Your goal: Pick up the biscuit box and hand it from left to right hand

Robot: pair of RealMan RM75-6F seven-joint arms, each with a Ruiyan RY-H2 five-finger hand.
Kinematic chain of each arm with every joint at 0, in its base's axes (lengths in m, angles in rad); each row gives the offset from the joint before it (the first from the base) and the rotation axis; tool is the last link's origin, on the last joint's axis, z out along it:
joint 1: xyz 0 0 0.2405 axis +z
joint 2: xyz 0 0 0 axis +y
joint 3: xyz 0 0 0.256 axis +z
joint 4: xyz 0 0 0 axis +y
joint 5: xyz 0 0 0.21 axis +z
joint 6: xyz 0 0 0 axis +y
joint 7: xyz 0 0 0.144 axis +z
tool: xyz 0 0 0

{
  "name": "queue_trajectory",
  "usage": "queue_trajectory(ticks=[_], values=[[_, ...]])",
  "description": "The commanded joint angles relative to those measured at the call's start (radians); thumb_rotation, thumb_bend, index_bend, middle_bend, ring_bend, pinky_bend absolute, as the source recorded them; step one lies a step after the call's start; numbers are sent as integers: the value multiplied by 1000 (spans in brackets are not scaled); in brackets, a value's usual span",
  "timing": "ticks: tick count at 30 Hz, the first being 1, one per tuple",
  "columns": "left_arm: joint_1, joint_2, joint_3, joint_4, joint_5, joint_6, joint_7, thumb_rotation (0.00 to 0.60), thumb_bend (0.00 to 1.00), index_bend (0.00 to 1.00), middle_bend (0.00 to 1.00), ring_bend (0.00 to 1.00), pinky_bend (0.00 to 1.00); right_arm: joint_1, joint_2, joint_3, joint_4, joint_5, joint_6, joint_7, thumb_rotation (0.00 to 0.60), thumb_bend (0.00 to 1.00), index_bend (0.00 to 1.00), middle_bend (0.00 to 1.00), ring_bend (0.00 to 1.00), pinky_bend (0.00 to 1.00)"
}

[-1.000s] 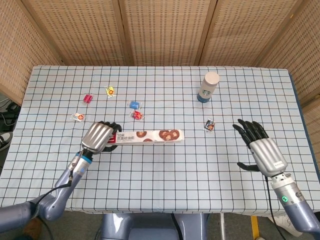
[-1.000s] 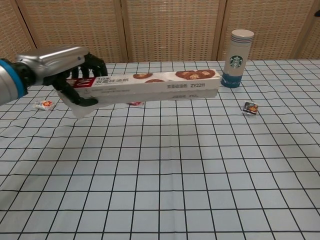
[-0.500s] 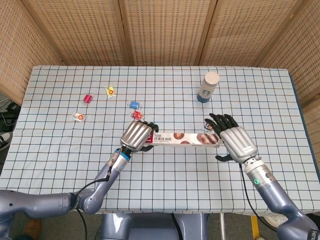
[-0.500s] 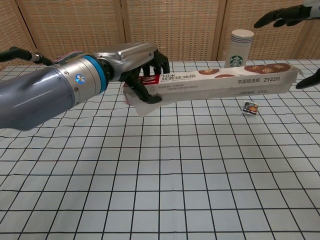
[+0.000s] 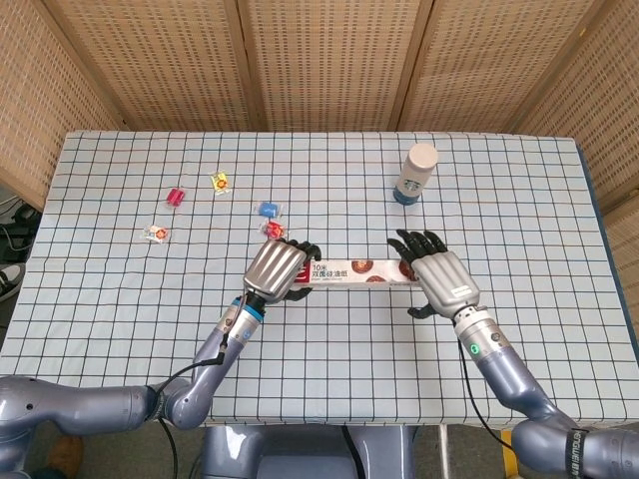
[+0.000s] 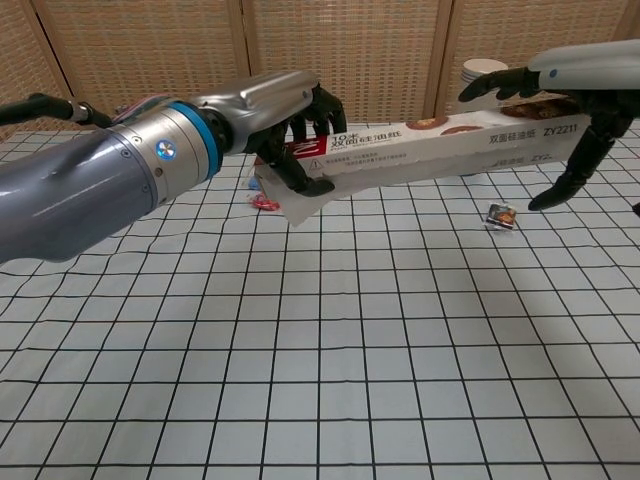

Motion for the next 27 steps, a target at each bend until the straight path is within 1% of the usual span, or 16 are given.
queue_trajectory(ticks=[1, 7, 9, 10, 12, 13, 14, 16, 17, 19, 20, 22, 24, 25, 26, 27], values=[[-4, -6, 3, -3, 7, 12, -5, 600, 467, 667, 585, 480, 562, 45, -82, 0, 41, 58, 43, -64, 600, 0, 0, 0, 0, 0], [-12, -14, 6, -19, 8, 31, -6, 600, 467, 664, 585, 480, 562, 82, -153, 14, 79, 102, 105, -110, 600, 0, 0, 0, 0, 0], [-15, -14, 6, -23, 4, 36, -3, 600, 466, 664, 585, 480, 562, 89, -172, 13, 96, 101, 127, -125, 600, 11, 31, 29, 8, 0], [-17, -14, 6, -25, 2, 37, -1, 600, 465, 664, 585, 480, 562, 92, -178, 12, 102, 102, 135, -131, 600, 52, 83, 76, 48, 0], [-21, -14, 4, -27, -4, 40, 3, 600, 464, 663, 585, 480, 562, 98, -188, 9, 109, 112, 147, -149, 600, 190, 232, 217, 212, 36], [-22, -14, 4, -28, -6, 40, 2, 600, 464, 661, 585, 480, 561, 100, -191, 8, 111, 115, 150, -155, 600, 302, 342, 323, 354, 119], [-24, -14, 3, -29, -7, 41, 3, 600, 462, 657, 584, 480, 561, 103, -193, 5, 112, 122, 151, -161, 600, 410, 445, 425, 489, 234], [-26, -15, 3, -31, -5, 46, 2, 600, 456, 645, 577, 480, 556, 108, -191, 2, 109, 140, 148, -172, 600, 554, 578, 548, 648, 427], [-27, -16, 3, -31, -3, 50, -1, 600, 452, 635, 568, 480, 549, 110, -190, 1, 108, 143, 146, -174, 600, 609, 624, 586, 695, 505], [-26, -19, 5, -31, 7, 60, -9, 600, 441, 615, 548, 476, 530, 110, -186, -1, 109, 143, 140, -164, 600, 660, 660, 611, 729, 590], [-26, -20, 6, -31, 8, 61, -13, 600, 431, 599, 536, 470, 518, 109, -183, -2, 109, 141, 135, -155, 600, 678, 670, 618, 736, 615], [-25, -17, 8, -32, 6, 60, -17, 600, 413, 566, 513, 450, 498, 109, -179, -4, 110, 141, 131, -148, 600, 690, 676, 623, 741, 630], [-26, -12, 11, -36, 4, 56, -16, 600, 366, 518, 464, 410, 470, 109, -175, -5, 111, 142, 129, -145, 600, 693, 677, 625, 742, 631], [-26, -7, 14, -39, 2, 52, -16, 600, 304, 470, 407, 366, 442, 110, -173, -5, 111, 143, 127, -143, 600, 694, 677, 625, 742, 631], [-25, 3, 18, -48, -2, 45, -16, 600, 212, 397, 320, 300, 396, 110, -171, -6, 112, 144, 127, -140, 600, 695, 677, 625, 742, 631], [-23, 12, 21, -57, -2, 41, -18, 600, 146, 332, 249, 246, 356, 110, -170, -6, 113, 143, 125, -135, 600, 695, 677, 626, 742, 631]])
